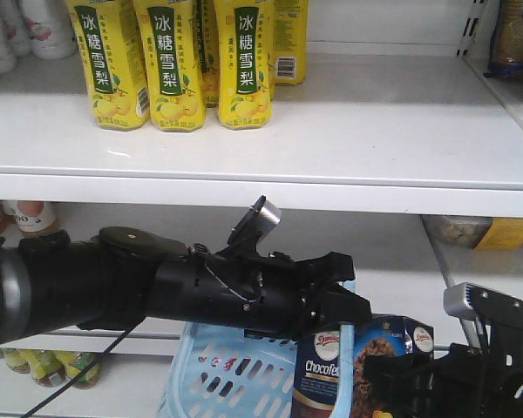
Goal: Left arm holds basket, right arm returns cookies
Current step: 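Lift the cookie box out of the basket with the right gripper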
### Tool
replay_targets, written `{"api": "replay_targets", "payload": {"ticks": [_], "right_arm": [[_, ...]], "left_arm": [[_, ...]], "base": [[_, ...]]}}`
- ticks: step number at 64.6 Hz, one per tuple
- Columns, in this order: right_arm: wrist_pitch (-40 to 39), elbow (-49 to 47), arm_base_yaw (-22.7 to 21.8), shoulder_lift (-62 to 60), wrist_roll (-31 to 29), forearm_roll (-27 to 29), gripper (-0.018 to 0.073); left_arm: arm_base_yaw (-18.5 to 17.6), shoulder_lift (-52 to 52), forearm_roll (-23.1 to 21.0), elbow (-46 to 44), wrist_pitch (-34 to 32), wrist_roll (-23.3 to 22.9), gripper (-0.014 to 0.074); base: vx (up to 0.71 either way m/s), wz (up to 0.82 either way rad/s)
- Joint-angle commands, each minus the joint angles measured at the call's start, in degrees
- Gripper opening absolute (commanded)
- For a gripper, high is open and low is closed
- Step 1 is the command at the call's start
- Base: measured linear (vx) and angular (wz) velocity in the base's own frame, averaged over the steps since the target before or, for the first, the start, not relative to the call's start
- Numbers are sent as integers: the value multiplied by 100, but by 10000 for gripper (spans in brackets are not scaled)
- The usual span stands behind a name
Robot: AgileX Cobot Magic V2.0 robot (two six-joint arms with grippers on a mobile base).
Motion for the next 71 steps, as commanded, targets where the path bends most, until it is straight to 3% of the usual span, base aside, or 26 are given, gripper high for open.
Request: {"api": "replay_targets", "payload": {"ticks": [1,22,35,47,71], "right_arm": [[-181,-143,-23,-255,-24,47,209],[-98,-143,-23,-779,58,-165,209],[207,-143,-23,-1014,639,-862,209],[444,-143,-23,-1234,1773,-2119,209],[1441,-149,-23,-2371,4855,-5243,211]], "left_arm": [[9,-255,-356,-174,17,186,-6],[9,-255,-356,-174,17,186,-6],[9,-255,-356,-174,17,186,-6],[9,-255,-356,-174,17,186,-6],[9,-255,-356,-174,17,186,-6]], "base": [[0,0],[0,0],[0,0],[0,0],[0,0]]}}
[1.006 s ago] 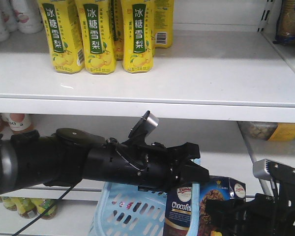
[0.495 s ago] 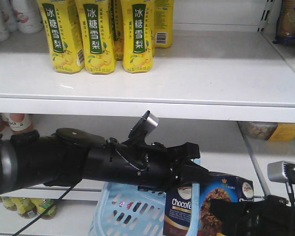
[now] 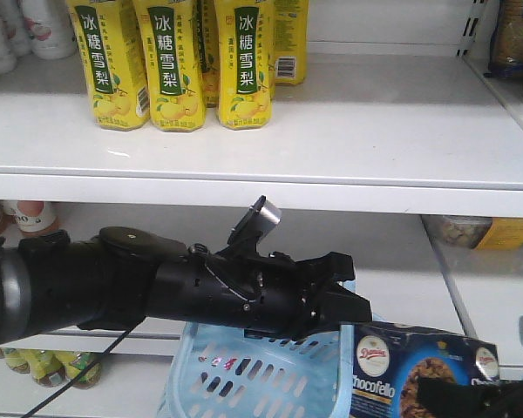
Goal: Left arm holds basket, right arm returns cookies
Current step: 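Lift the cookie box out of the basket with the right gripper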
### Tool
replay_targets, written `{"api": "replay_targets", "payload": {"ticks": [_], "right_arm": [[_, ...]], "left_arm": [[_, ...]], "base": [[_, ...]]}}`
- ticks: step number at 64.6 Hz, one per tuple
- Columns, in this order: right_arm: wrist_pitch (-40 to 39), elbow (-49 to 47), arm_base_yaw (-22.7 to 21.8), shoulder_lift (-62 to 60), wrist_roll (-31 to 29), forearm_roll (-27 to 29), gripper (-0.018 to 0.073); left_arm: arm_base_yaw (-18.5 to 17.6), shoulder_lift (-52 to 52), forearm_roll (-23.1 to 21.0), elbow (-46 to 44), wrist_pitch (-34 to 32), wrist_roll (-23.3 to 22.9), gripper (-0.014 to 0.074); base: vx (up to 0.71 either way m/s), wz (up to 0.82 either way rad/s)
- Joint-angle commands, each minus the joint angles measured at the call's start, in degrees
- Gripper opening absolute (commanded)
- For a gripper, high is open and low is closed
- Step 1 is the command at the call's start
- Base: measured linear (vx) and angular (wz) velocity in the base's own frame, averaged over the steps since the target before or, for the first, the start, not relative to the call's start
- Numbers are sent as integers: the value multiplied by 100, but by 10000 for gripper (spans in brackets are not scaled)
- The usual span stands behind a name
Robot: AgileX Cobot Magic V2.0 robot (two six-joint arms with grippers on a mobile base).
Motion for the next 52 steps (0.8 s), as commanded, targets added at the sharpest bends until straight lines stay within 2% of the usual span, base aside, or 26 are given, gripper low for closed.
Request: {"api": "replay_targets", "payload": {"ticks": [1,7,12,22,29,38,45,52], "right_arm": [[-16,-149,-23,-402,927,-927,211],[397,-244,-18,-857,1444,-1500,213],[717,-408,-18,-1235,1604,-1828,214],[1559,-1028,-18,-1886,1604,-2386,216],[1880,-1532,-18,-2123,1480,-2476,217],[1701,-2188,-18,-2160,1069,-2437,217],[1028,-2414,-18,-2159,800,-2487,217],[245,-2421,-18,-2082,622,-2986,218]], "left_arm": [[9,-255,-356,-174,29,186,-6],[9,-255,-356,-174,29,186,-6],[9,-255,-356,-174,29,186,-6],[9,-255,-356,-174,29,186,-6],[9,-255,-356,-174,29,186,-6],[9,-255,-356,-174,29,186,-6],[9,-255,-356,-174,29,186,-6],[9,-255,-356,-174,29,186,-6]], "base": [[0,0],[0,0],[0,0],[0,0],[0,0],[0,0],[0,0],[0,0]]}}
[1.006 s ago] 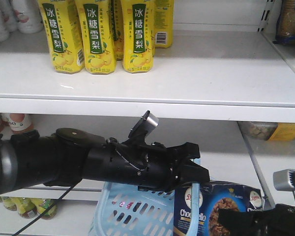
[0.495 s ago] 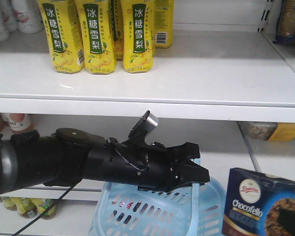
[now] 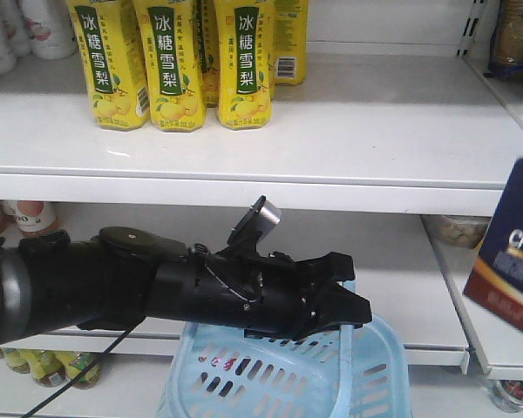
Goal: Left arm holds basket, right arm returns cookies
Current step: 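Lift the cookie box out of the basket with the right gripper, then move the cookie box onto the upper shelf beside the yellow bottles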
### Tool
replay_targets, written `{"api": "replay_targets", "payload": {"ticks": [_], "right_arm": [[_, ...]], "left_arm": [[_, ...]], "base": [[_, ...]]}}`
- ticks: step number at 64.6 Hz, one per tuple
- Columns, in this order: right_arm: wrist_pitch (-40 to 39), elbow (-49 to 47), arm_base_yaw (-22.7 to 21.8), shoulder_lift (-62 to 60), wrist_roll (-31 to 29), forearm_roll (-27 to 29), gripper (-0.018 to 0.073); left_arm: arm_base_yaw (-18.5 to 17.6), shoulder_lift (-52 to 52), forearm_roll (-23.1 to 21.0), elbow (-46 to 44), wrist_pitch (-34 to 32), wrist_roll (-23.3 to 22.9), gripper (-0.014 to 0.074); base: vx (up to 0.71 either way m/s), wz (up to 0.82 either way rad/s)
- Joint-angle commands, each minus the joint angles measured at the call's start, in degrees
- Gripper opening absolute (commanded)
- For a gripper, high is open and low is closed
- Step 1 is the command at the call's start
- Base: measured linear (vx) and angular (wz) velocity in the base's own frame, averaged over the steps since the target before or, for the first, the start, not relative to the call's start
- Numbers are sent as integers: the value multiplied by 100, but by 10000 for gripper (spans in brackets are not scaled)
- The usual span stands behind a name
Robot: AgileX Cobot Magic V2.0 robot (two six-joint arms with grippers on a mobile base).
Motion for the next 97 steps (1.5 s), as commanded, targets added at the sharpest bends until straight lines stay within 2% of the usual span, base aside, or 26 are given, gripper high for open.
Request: {"api": "replay_targets", "payload": {"ticks": [1,11,22,27,33,42,46,53,55,62,75,86,97], "right_arm": [[-1300,-212,-18,171,-210,-637,218],[-1968,-237,-18,818,97,-1772,220],[-1981,-570,-18,1897,1030,-3451,224],[-1746,-768,-18,2362,1732,-4151,224],[-1492,-941,-18,2895,2848,-4998,224],[-1348,-968,-18,3581,4373,-6628,225],[-1088,-968,-18,3871,5164,-7031,226],[-563,-968,-18,4279,6347,-7472,228],[-540,-968,-18,4396,6515,-7628,228],[-604,-991,-18,4747,6718,-8104,229],[-344,-1231,-41,5373,6818,-8062,238],[-974,-1364,-610,5681,7043,-7904,245],[-2344,-1374,-1340,5813,7209,-7920,245]], "left_arm": [[9,-255,-356,-174,29,186,-6],[9,-255,-356,-174,29,186,-6],[9,-255,-356,-174,29,186,-6],[9,-255,-356,-174,29,186,-6],[9,-255,-356,-174,29,186,-6],[9,-255,-356,-174,29,186,-6],[9,-255,-356,-174,29,186,-6],[9,-255,-356,-174,29,186,-6],[9,-255,-356,-174,29,186,-6],[9,-255,-356,-174,29,186,-6],[9,-255,-356,-174,29,186,-6],[9,-255,-356,-174,29,186,-6],[9,-255,-356,-174,29,186,-6]], "base": [[0,0],[0,0],[0,0],[0,0],[0,0],[0,0],[0,0],[0,0],[0,0],[0,0],[0,0],[0,0],[0,0]]}}
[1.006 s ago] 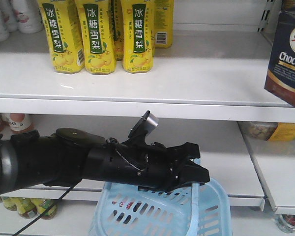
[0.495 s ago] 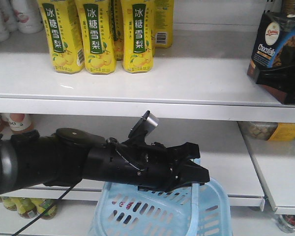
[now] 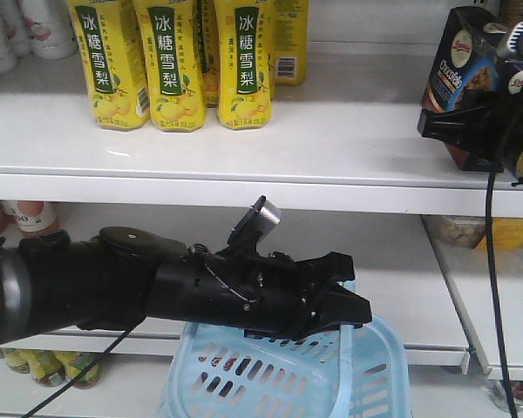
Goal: Left arm holds basket, right arm returns cookies
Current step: 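Move the cookie box onto the upper shelf beside the yellow bottles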
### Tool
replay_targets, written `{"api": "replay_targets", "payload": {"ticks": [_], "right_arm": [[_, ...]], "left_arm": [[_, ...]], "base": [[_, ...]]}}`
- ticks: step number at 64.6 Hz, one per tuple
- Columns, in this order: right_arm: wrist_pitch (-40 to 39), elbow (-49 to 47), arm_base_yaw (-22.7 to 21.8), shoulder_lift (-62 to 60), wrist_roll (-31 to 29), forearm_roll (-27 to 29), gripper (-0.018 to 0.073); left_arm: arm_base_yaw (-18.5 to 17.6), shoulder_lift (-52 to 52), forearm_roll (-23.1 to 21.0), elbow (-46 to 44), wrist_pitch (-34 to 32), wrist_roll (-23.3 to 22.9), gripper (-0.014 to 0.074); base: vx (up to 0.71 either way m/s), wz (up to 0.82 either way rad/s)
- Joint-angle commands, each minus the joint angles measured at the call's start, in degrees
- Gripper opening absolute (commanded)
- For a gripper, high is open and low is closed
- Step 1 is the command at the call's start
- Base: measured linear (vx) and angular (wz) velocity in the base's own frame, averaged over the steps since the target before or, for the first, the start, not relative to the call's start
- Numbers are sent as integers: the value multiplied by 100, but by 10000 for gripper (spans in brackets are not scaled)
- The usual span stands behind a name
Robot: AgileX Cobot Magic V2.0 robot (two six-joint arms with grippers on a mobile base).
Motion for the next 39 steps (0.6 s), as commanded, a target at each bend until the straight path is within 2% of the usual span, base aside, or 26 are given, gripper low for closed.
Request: {"api": "replay_targets", "payload": {"ticks": [1,9,21,39], "right_arm": [[-747,-156,-408,17,67,-79,245],[-1034,-216,-750,111,67,-66,245],[-1128,-414,-818,223,-15,-90,260],[-1111,-528,-811,278,-53,-95,404]], "left_arm": [[9,-255,-356,-174,32,186,-6],[9,-255,-356,-174,32,186,-6],[9,-255,-356,-174,32,186,-6],[9,-255,-356,-174,32,186,-6]], "base": [[0,0],[0,0],[0,0],[0,0]]}}
